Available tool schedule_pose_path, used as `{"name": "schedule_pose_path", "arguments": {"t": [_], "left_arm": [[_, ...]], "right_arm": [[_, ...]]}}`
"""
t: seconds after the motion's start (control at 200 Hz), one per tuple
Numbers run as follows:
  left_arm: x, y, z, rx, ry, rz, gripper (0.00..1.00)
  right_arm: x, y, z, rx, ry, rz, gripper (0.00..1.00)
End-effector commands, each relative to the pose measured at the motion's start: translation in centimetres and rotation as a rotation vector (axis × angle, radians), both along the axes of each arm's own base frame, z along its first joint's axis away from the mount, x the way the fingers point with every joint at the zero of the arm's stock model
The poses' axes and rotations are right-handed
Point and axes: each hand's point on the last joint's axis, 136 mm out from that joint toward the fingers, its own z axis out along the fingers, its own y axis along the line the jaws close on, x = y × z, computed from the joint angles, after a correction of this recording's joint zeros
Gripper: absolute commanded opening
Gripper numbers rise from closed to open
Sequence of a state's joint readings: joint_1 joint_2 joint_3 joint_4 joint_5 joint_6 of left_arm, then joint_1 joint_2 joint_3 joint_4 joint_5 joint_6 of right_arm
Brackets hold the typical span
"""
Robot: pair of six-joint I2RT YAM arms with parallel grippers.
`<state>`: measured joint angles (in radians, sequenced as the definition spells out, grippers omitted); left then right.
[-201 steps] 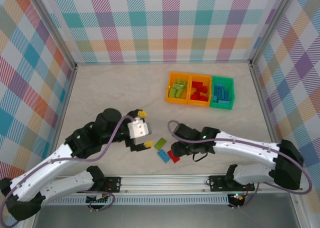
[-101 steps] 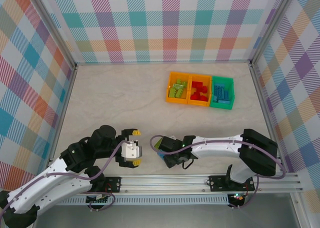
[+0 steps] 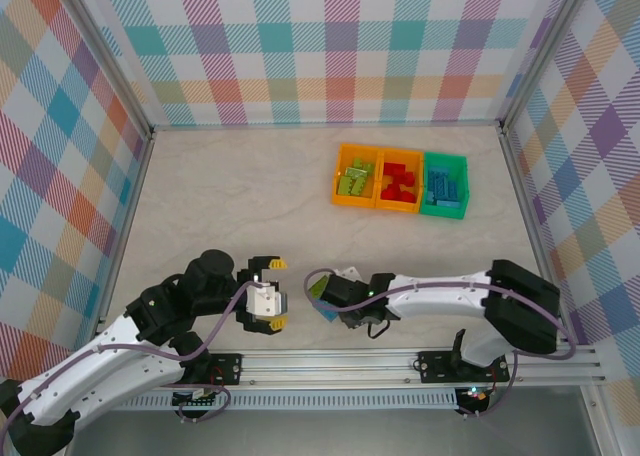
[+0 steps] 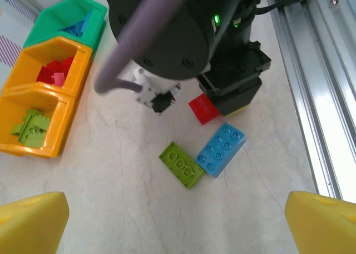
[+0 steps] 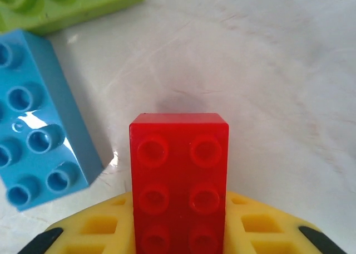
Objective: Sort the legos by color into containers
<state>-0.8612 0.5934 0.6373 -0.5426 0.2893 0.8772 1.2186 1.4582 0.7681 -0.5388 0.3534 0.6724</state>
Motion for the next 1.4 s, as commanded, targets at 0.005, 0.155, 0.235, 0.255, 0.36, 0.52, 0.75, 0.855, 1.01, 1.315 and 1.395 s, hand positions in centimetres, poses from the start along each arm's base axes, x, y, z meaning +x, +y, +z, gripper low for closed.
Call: {"name": "schedule_pose_path", "arguments": {"t": [0.005,0.155,0.235,0.255,0.36,0.52,0.75,0.855,1.01,1.315,1.395], "left_arm": [[-0.2,-1.6,2.2,-0.143,0.011,-0.048,1.00],[1.8,-3.2,5.1,-0.310,0.073,0.030,1.00],[3.2,-3.5,6.7,-0.370,0.122,0.095,1.00],[3.5,-3.5,7.0,-0.383,0.135,0.110,1.00],[5.2,-3.6,9.1,-0.458,0.211,0.221,1.00],[9.2,-3.3,10.6,-0.647,0.381,0.490,1.00],[14.4,1.6,6.8,-0.725,0.538,1.062,1.00],[14.6,3.2,3.7,-0.595,0.563,1.225,1.00],[14.5,2.5,1.1,-0.504,0.629,1.245,1.00],[12.9,-3.5,-4.4,-0.170,0.833,1.032,1.00],[12.4,-4.5,-6.5,-0.059,0.820,1.002,1.00]], "right_arm": [[2.8,-1.6,4.3,0.070,-0.129,-0.093,0.24],[7.9,-3.3,9.5,0.253,-0.244,-0.209,0.20],[11.0,-4.7,11.4,0.346,-0.274,-0.289,0.19],[11.8,-5.1,11.9,0.363,-0.282,-0.308,0.19],[16.0,-7.4,12.8,0.382,-0.309,-0.377,0.19],[22.8,-9.9,13.1,0.368,-0.308,-0.434,0.19],[30.9,-11.6,11.2,0.347,-0.256,-0.502,0.33],[32.7,-11.9,11.4,0.338,-0.239,-0.525,0.55],[32.6,-11.6,14.2,0.374,-0.251,-0.517,0.65],[21.4,-5.5,20.7,0.709,-0.030,-0.281,0.86],[18.2,-6.4,20.3,0.681,-0.007,-0.312,0.87]]}}
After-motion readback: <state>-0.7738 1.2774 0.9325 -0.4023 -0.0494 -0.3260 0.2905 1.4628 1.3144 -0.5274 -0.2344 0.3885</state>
